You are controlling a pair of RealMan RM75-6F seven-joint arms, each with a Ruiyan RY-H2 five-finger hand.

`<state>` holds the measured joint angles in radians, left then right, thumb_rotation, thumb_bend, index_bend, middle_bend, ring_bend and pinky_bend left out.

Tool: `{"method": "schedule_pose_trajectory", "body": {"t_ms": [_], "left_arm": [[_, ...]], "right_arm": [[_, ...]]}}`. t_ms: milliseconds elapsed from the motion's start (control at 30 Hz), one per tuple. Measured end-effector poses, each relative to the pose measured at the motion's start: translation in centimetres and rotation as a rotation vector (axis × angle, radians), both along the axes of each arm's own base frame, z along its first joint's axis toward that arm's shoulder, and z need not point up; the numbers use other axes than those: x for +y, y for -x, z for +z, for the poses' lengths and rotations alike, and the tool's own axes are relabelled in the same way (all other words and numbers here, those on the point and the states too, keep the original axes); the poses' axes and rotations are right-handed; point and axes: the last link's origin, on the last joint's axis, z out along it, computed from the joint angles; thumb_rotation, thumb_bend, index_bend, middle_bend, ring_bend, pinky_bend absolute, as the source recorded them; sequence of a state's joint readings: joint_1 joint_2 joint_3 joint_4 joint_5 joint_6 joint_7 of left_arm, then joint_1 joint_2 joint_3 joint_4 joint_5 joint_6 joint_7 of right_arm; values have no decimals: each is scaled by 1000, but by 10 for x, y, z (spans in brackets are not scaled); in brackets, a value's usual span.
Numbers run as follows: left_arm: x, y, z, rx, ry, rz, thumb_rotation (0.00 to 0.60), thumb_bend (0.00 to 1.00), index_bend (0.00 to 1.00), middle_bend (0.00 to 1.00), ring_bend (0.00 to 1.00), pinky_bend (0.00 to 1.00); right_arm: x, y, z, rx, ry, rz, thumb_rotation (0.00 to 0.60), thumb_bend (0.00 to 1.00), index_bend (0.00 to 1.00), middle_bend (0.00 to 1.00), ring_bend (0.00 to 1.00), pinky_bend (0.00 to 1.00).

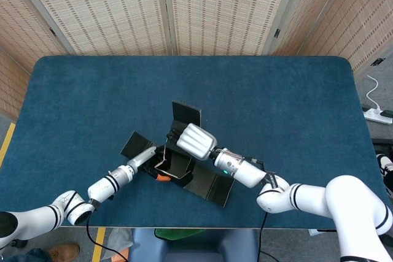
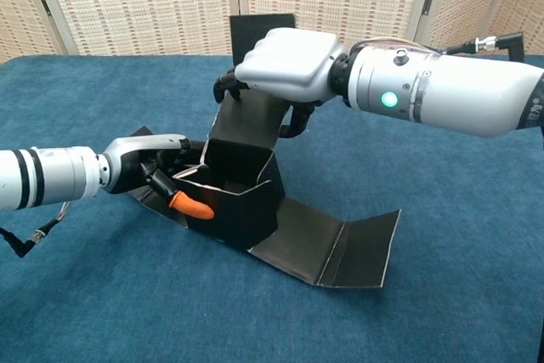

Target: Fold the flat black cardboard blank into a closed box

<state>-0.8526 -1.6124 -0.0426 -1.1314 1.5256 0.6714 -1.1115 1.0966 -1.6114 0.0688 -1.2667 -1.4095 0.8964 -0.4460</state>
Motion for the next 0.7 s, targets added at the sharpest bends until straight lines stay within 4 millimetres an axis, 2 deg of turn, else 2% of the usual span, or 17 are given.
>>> {"method": "schedule_pose_trajectory", "body": {"t_ms": [333,533,700], "left_arm": [[6,13,21,-16,-58,53,600,186,297,301,464,533],[9,20,46,-59,-104,117,600,186,306,309,463,534],[8,21,69,-133,-124,187,600,187,309,310,464,538]], "right_arm": [[5,15,27,-131,5,-75,600,274,0,68,735,1000],[22,34,59,-272,18,-113,600,275,0,75,735,1000],[40,62,92,-423,43,-180,600,275,0,87,735,1000]]}}
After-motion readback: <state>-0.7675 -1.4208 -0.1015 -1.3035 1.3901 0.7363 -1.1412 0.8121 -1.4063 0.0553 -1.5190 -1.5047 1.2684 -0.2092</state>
